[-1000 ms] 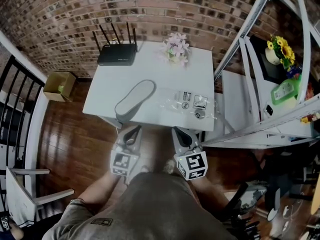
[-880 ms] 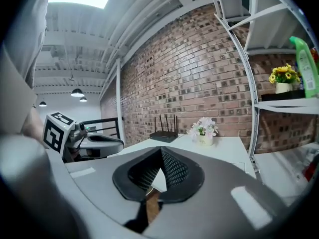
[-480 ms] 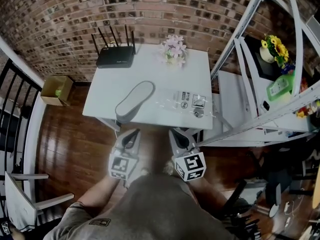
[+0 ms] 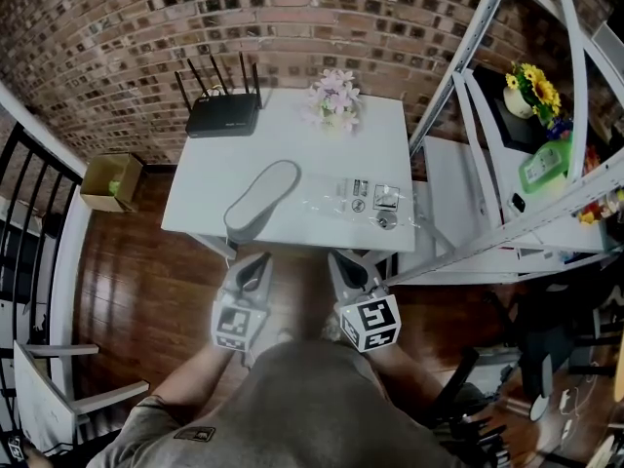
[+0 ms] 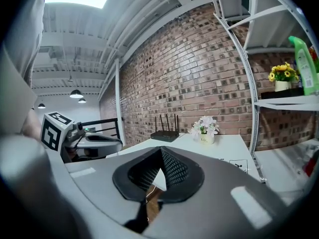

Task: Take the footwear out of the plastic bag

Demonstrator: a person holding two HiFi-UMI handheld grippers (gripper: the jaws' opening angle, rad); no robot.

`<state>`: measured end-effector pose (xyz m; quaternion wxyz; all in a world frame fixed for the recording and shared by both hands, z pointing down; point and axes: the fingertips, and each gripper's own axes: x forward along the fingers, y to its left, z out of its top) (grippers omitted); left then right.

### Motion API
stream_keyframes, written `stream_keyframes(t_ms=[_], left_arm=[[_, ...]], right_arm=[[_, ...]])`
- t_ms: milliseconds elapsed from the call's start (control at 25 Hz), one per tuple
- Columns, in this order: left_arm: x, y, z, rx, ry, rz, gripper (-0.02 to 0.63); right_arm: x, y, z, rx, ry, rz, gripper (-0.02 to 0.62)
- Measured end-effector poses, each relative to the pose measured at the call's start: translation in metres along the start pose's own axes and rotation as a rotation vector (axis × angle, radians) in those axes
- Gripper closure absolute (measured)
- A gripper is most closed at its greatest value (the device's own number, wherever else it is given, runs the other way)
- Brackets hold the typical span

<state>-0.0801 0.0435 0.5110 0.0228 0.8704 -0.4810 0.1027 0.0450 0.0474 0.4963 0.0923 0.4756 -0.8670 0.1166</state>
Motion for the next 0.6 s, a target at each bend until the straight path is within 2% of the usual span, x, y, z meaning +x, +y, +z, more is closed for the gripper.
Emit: stream_keyframes(t_ms=[600], left_arm=[[0.022,-0.007,0.0,0.001,0.012,-0.001,0.604]], right_arm=[[0.004,-0.018,-0.002,0.0,0.006,0.005,0.583]])
